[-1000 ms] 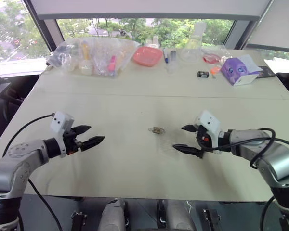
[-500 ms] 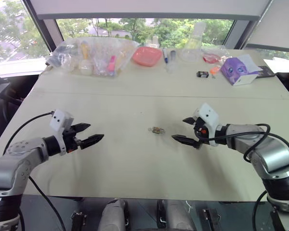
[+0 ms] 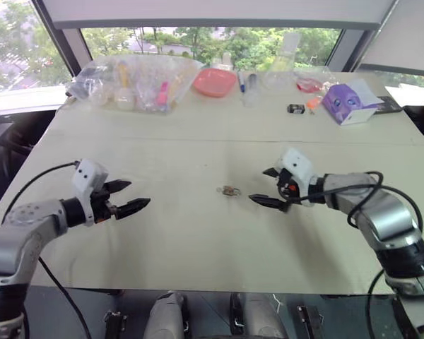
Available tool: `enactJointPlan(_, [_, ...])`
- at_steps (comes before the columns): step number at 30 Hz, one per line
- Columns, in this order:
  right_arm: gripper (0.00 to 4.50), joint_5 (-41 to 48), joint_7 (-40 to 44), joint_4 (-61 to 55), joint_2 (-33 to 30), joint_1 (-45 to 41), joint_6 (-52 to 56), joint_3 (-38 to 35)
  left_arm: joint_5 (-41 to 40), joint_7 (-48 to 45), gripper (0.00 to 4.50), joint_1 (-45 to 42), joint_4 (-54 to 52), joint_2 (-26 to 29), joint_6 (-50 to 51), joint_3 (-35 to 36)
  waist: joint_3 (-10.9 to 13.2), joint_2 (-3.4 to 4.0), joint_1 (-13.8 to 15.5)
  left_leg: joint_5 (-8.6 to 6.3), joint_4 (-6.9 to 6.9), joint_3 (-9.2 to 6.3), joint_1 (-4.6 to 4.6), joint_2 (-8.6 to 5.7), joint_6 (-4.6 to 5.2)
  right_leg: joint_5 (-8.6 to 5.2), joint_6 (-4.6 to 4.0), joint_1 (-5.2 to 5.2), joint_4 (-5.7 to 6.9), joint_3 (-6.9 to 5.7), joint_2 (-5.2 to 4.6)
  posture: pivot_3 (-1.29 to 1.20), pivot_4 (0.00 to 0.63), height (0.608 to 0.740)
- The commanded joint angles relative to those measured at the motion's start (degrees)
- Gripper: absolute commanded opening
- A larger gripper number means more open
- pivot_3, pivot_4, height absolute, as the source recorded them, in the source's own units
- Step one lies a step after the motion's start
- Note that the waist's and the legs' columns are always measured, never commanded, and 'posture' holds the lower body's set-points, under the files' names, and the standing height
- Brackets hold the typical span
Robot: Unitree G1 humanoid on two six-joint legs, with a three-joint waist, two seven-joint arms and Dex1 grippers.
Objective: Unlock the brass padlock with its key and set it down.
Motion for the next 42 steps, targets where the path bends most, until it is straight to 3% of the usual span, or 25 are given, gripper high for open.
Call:
enactJointPlan(1, [4.50, -4.07, 2.82, 6.55, 3.85, -6.17, -2.92, 6.09, -0.28, -6.74, 4.46, -3.73, 0.65, 4.21, 0.00, -2.17, 0.00, 0.00, -0.08, 0.02, 0.00, 0.01, 0.00, 0.01, -0.04, 0.00, 0.00, -0.01, 0.00, 0.00, 0.02, 0.00, 0.150, 0.740])
enactJointPlan(9, [4.50, -11.10, 6.50, 20.34, 9.56, -13.37, -8.11, 12.24, 1.53, -9.38, 4.46, -8.65, 3.79, 5.68, -1.13, -4.08, 0.03, 0.04, 0.29, 0.08, 0.07, 0.33, -0.15, 0.00, -0.13, 0.01, 0.06, -0.10, 0.00, 0.01, -0.02, 0.00, 0.150, 0.740])
enactJointPlan(19, [4.50, -14.09, 7.86, 21.25, 9.41, -12.43, -5.73, 12.11, 1.49, -5.61, 4.46, -5.43, 1.13, 2.12, -1.06, -2.60, 0.02, 0.03, 0.26, 0.11, 0.08, 0.36, -0.12, 0.01, -0.19, 0.04, 0.13, -0.11, 0.07, 0.03, -0.03, 0.00, 0.150, 0.740])
enactJointPlan(22, [3.68, -14.49, 8.30, 19.46, 9.41, -11.45, -5.99, 12.88, 1.65, -4.81, 4.50, -5.38, 1.23, 1.30, -1.26, -2.70, 0.02, 0.02, 0.27, 0.11, 0.09, 0.36, -0.11, 0.01, -0.19, 0.05, 0.14, -0.09, 0.06, 0.03, -0.03, 0.00, 0.150, 0.740])
enactJointPlan(28, [0.68, -16.48, 8.16, 15.74, 9.65, -9.79, -6.69, 14.34, 2.60, -4.43, 4.50, -7.35, 3.49, 0.18, -1.94, -3.67, 0.02, 0.02, 0.15, 0.13, 0.09, 0.36, -0.07, 0.01, -0.21, 0.05, 0.14, -0.09, 0.10, 0.03, -0.02, 0.00, 0.150, 0.740])
enactJointPlan(32, [0.67, -18.85, 7.61, 13.58, 8.58, -8.91, -10.76, 13.70, 2.94, -4.62, 4.50, -9.95, 6.27, -1.61, -2.55, -4.49, 0.01, 0.02, 0.18, 0.14, 0.09, 0.37, -0.03, 0.00, -0.24, 0.05, 0.15, -0.07, 0.12, 0.03, -0.02, 0.00, 0.150, 0.740])
enactJointPlan(37, [0.67, -22.04, 1.41, 12.27, 8.92, -10.90, -31.80, 8.16, 0.29, -5.77, 4.50, -16.93, 13.46, -7.62, -0.51, -5.20, 0.02, 0.02, 0.28, 0.16, 0.10, 0.39, -0.06, -0.02, -0.26, 0.08, 0.21, -0.08, 0.12, 0.02, -0.01, 0.00, 0.150, 0.740])
enactJointPlan(42, [0.67, -24.32, -1.38, 10.25, 9.38, -12.05, -36.94, 6.11, -0.78, -7.98, 4.50, -23.44, 17.87, -13.17, -0.32, -7.26, 0.02, 0.02, 0.23, 0.20, 0.10, 0.37, -0.07, -0.02, -0.32, 0.07, 0.33, -0.08, 0.12, 0.02, 0.01, 0.00, 0.150, 0.740])
